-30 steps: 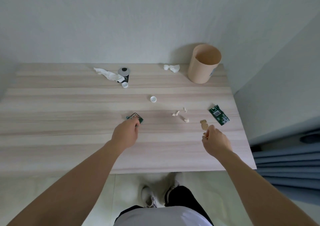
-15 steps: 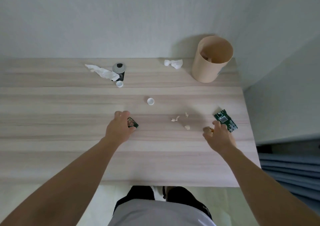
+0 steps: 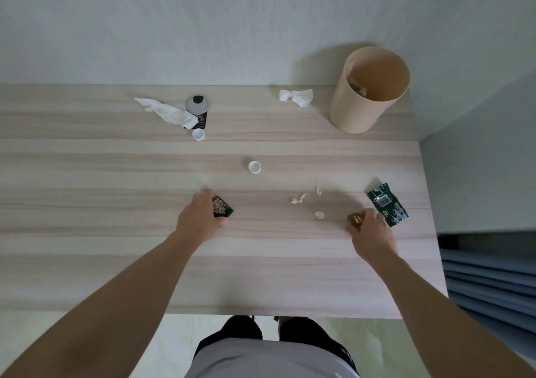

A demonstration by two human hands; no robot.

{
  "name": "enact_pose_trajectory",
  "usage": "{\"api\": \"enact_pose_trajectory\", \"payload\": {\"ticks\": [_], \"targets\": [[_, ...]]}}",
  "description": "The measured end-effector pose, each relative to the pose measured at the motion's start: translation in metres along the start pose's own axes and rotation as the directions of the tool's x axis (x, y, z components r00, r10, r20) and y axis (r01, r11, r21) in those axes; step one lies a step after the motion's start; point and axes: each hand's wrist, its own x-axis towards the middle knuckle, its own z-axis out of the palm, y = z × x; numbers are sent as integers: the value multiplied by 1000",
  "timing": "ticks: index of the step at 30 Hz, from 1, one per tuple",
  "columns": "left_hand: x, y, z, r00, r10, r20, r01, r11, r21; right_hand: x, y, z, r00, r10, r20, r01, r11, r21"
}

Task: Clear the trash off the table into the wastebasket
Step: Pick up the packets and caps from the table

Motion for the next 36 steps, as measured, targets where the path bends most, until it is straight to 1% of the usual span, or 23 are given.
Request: {"api": "enact_pose_trajectory", "payload": {"ticks": [7, 12, 16, 19, 22, 26, 30, 33, 36], "targets": [[4, -1, 5, 999, 37, 28, -39, 998, 55, 7, 1, -2, 1000, 21, 4, -21, 999, 31], [-2, -2, 11, 999, 52, -5, -52, 997, 53, 8, 0, -4, 1000, 3, 8, -3, 1000, 25], [-10, -2, 15, 999, 33, -11, -33, 999, -9, 3, -1, -2, 999, -18, 29, 16, 998, 57], [-15, -1, 14, 996, 54, -64, -59, 995, -76, -1, -2, -1, 999, -33, 29, 31, 997, 69], [-18, 4, 10, 995, 52, -82, -59, 994, -87, -4, -2, -1, 997, -57, 56, 55, 997, 46], [-18, 6, 9, 997, 21, -79, -25, 999, -48, -7, -3, -4, 994, -67, 89, 66, 998, 17], [-22, 9, 7, 992, 63, -105, -71, 995, -75, -10, -5, -8, 992, -78, 104, 76, 997, 16], [-28, 11, 6, 989, 58, -133, -74, 990, -120, -12, -7, -13, 991, -81, 105, 80, 997, 13], [-35, 14, 2, 990, 57, -126, -79, 982, -170, -14, -9, -17, 991, -86, 102, 85, 996, 17]]}}
